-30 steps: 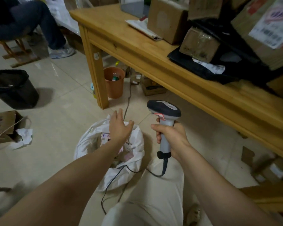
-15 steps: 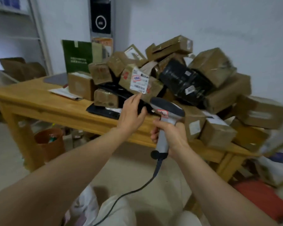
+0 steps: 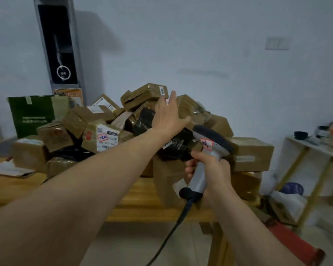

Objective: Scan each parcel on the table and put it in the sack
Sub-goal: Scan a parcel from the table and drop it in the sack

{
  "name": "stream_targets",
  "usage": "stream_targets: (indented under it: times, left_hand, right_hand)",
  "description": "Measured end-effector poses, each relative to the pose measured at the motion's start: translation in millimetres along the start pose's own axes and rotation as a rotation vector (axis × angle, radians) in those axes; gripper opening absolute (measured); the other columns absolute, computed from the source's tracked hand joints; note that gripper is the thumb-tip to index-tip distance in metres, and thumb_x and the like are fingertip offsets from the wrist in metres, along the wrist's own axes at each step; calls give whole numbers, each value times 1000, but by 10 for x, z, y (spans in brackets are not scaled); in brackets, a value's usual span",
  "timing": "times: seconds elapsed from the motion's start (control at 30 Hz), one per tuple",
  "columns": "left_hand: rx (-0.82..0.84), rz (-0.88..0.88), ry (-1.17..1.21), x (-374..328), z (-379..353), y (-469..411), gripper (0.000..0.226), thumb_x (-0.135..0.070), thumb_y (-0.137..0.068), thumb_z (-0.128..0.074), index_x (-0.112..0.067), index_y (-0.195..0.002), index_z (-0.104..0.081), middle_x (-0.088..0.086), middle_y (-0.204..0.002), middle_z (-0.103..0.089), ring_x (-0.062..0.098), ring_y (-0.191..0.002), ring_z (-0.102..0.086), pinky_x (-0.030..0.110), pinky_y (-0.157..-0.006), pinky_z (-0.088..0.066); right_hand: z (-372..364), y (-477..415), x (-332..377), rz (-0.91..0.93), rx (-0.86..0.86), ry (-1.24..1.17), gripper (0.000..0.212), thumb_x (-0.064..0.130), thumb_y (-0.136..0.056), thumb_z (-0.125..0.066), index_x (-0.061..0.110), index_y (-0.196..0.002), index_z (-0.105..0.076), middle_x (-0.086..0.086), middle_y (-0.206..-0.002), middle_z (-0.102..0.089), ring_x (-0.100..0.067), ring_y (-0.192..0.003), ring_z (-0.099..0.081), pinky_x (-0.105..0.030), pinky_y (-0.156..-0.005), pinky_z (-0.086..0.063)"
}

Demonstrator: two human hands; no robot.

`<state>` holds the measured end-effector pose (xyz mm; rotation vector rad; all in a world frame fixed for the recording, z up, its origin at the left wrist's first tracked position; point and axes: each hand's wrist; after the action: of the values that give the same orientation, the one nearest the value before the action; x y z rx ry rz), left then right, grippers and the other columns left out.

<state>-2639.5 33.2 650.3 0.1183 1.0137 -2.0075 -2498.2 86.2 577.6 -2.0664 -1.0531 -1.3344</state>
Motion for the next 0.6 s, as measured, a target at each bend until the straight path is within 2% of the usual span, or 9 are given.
stream_targets:
  times: [0.17, 0.27, 0.33, 0.4, 0.5, 0.6]
  left_hand:
    - [45, -21, -325, -419, -331, -386, 126, -69, -71, -67, -29, -150, 23, 21, -157, 21, 38, -146, 15, 64, -113, -11]
    - [51, -16, -392, -494, -558, -479, 137, -71, -65, -71, -28, -145, 32, 20, -153, 32, 38, -142, 27, 72, -109, 0]
    - [52, 19, -356, -513, -671, -501, 140, -66, -64, -75, -31, -143, 35, 21, -151, 36, 39, -141, 29, 73, -107, 0]
    - [57, 60, -321, -511, -749, -513, 136, -57, -68, -78, -36, -143, 34, 21, -151, 36, 40, -143, 24, 72, -106, -6]
    - [41, 82, -372, -500, -795, -499, 122, -50, -75, -75, -39, -148, 22, 21, -154, 27, 41, -144, 11, 68, -102, -24]
    - [35, 67, -360, -481, -755, -489, 112, -50, -76, -74, -37, -152, 7, 21, -156, 14, 42, -144, 7, 65, -103, -25]
  right_hand:
    - [83, -225, 69, -59, -44, -57, 18, 8, -80, -70, -4, -92, -62, -9, -54, -63, -17, -44, -58, -27, -45, -46]
    - [119, -348, 67, -73, -54, -70, 17, 8, -83, -67, -5, -92, -61, -8, -51, -61, -15, -39, -56, -25, -41, -46]
    - [161, -410, 39, -52, -70, -69, 18, 7, -82, -67, -4, -94, -60, -9, -51, -62, -17, -42, -57, -26, -44, -47]
    - [200, -441, 14, -38, -65, -47, 17, 8, -81, -68, -3, -92, -61, -9, -54, -63, -20, -46, -59, -29, -48, -47]
    - [248, -443, 14, -28, -50, -35, 8, 5, -82, -67, 0, -80, -61, -9, -52, -62, -21, -48, -57, -31, -51, -47]
    - [265, -431, 32, -31, -41, -58, 8, 3, -83, -65, -1, -77, -60, -10, -51, -60, -21, -45, -55, -30, -49, -46]
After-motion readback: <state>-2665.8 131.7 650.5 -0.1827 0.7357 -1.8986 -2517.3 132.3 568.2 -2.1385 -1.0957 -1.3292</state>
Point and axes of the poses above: each hand's wrist, its own y-axis away from the middle knuckle, its own z-axis out of the back of the hand, x = y × z
